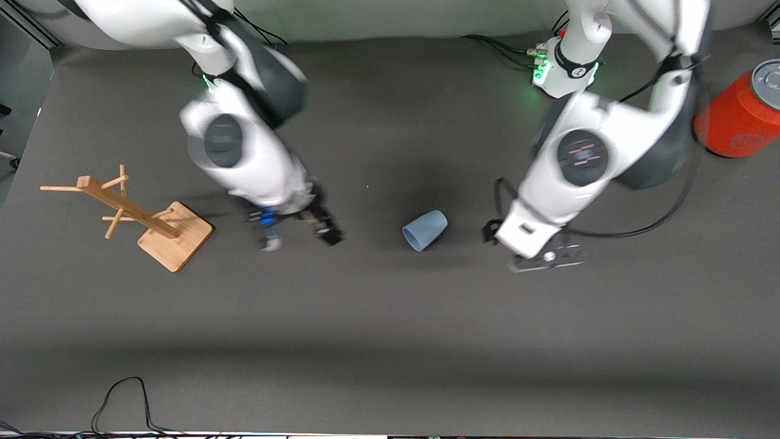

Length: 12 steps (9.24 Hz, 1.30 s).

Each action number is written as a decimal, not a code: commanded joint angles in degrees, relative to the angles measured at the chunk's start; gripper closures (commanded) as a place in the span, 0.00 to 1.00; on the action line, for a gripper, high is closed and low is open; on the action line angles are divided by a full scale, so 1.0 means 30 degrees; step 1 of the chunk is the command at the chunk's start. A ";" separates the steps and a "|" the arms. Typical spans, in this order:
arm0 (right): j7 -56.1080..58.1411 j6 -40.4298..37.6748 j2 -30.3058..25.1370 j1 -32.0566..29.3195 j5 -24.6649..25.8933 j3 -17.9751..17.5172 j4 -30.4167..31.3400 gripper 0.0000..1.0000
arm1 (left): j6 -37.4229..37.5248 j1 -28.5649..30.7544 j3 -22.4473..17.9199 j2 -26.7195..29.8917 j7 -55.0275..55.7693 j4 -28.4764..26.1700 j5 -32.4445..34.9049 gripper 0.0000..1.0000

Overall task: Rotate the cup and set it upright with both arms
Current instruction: 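Draw the right gripper back while the left gripper lowers to the cup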

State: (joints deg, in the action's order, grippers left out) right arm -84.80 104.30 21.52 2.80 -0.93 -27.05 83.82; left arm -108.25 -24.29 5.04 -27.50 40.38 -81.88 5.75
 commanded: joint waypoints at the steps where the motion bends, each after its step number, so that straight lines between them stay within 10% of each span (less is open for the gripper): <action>1: 0.5971 -0.1885 -0.1981 0.0327 -0.1065 0.2851 0.0538 0.00 | 0.0402 -0.1655 -0.0302 -0.4966 0.3168 0.5713 0.1447 0.00; 7: 2.1386 -0.3888 -0.5380 0.0327 -0.1356 0.8685 0.1354 0.00 | 0.0219 -0.4004 -0.0860 -1.0547 0.0908 0.8136 0.3969 0.00; 10: 2.4185 -0.3392 -0.7808 -0.0109 -0.1358 0.9162 0.4656 0.00 | 0.2909 -0.3888 -0.0859 -1.0432 -0.4013 0.8016 0.4263 0.03; 11: 2.5267 -0.3332 -0.8456 -0.0402 -0.1358 0.9278 0.5393 0.00 | 0.3035 -0.3887 -0.0889 -1.0403 -0.4636 0.7987 0.4322 0.06; 12: 2.6438 -0.3476 -0.8984 -0.0376 -0.1358 0.9802 0.5894 0.00 | 0.3065 -0.3887 -0.0889 -1.0403 -0.5223 0.7986 0.4496 0.31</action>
State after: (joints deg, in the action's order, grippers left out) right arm -10.27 92.43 -1.31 2.03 -3.75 0.83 96.85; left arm -100.74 -35.46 2.80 -58.74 27.53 -58.95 18.02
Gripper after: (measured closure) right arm 0.000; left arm 0.057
